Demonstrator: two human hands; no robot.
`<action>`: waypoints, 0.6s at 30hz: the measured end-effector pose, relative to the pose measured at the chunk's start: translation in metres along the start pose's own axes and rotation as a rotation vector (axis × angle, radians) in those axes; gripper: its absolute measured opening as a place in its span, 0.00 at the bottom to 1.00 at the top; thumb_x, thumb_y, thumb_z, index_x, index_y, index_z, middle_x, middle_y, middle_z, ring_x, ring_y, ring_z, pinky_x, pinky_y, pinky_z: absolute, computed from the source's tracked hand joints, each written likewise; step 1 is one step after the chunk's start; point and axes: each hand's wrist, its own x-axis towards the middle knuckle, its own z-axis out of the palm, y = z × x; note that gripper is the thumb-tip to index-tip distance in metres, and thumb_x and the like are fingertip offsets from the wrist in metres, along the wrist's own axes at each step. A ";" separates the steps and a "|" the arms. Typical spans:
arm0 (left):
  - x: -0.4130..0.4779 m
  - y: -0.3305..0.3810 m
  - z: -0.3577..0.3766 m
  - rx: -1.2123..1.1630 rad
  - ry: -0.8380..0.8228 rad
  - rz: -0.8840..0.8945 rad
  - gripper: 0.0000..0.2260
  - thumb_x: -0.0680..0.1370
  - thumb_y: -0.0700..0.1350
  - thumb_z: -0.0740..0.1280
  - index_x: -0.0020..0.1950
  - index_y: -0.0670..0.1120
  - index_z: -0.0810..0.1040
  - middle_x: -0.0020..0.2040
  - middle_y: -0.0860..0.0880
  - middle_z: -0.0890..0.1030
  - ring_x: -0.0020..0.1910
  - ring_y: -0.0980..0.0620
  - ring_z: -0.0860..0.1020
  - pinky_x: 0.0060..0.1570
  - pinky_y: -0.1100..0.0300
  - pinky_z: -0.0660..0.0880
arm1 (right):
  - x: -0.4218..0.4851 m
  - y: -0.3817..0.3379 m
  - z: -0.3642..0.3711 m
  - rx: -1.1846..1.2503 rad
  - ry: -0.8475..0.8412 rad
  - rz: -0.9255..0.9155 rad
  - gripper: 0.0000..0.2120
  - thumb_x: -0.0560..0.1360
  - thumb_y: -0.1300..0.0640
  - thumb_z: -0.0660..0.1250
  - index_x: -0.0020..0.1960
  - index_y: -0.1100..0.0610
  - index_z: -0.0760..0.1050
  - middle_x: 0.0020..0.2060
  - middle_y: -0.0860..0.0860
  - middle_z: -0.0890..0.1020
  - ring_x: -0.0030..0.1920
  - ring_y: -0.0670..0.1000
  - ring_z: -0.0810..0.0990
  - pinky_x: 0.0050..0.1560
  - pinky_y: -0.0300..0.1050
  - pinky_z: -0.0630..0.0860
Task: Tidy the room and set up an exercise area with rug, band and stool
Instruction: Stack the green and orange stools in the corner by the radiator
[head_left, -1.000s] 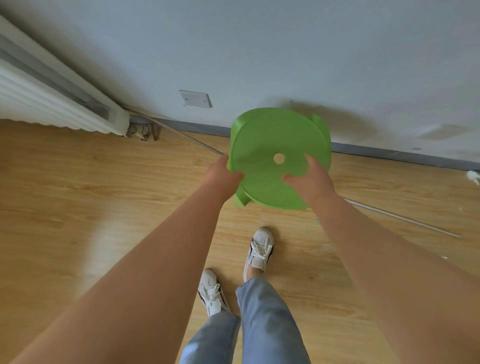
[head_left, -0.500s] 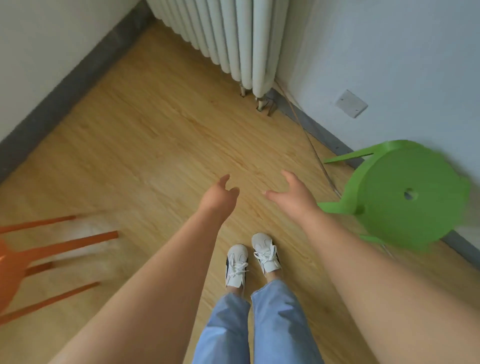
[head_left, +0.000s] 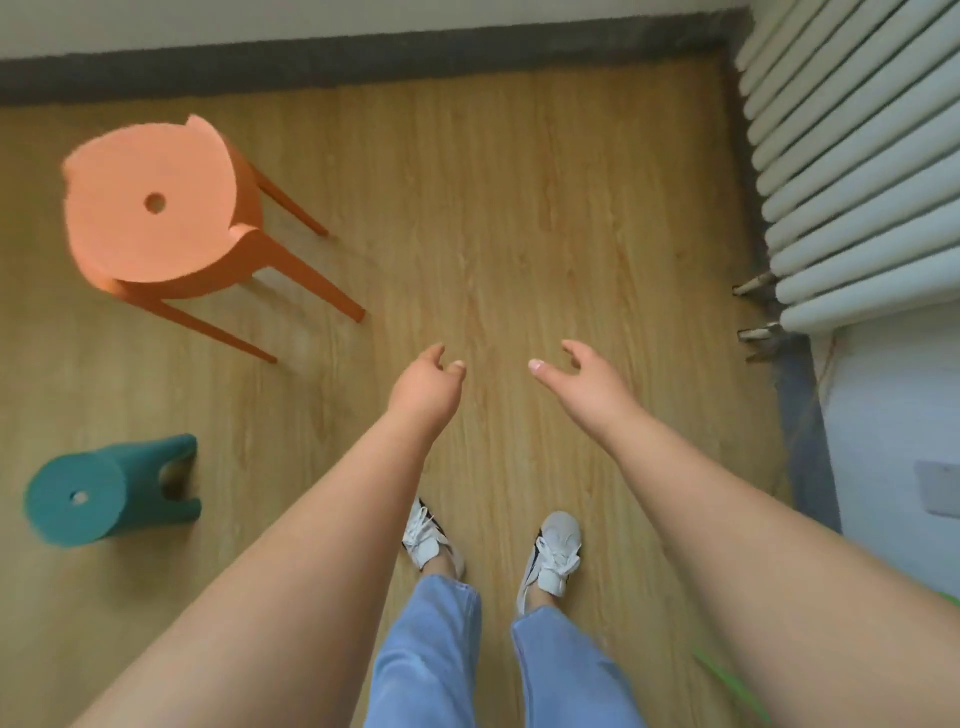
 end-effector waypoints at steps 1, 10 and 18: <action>0.004 -0.014 -0.019 -0.036 0.028 -0.023 0.24 0.82 0.50 0.58 0.77 0.48 0.61 0.74 0.46 0.68 0.72 0.47 0.67 0.69 0.55 0.64 | 0.002 -0.019 0.017 -0.028 -0.026 -0.026 0.34 0.75 0.40 0.65 0.76 0.50 0.59 0.74 0.53 0.66 0.72 0.55 0.67 0.67 0.50 0.66; 0.028 -0.103 -0.162 -0.299 0.192 -0.181 0.23 0.82 0.50 0.57 0.76 0.46 0.62 0.75 0.47 0.67 0.73 0.47 0.66 0.70 0.56 0.62 | 0.004 -0.157 0.150 -0.195 -0.187 -0.171 0.31 0.77 0.43 0.63 0.76 0.52 0.60 0.73 0.55 0.67 0.72 0.55 0.67 0.68 0.49 0.65; 0.060 -0.126 -0.257 -0.350 0.310 -0.201 0.24 0.81 0.52 0.58 0.76 0.48 0.62 0.74 0.47 0.67 0.73 0.47 0.66 0.70 0.54 0.63 | 0.018 -0.251 0.219 -0.212 -0.257 -0.295 0.29 0.78 0.44 0.61 0.76 0.50 0.60 0.72 0.52 0.68 0.72 0.52 0.67 0.57 0.41 0.63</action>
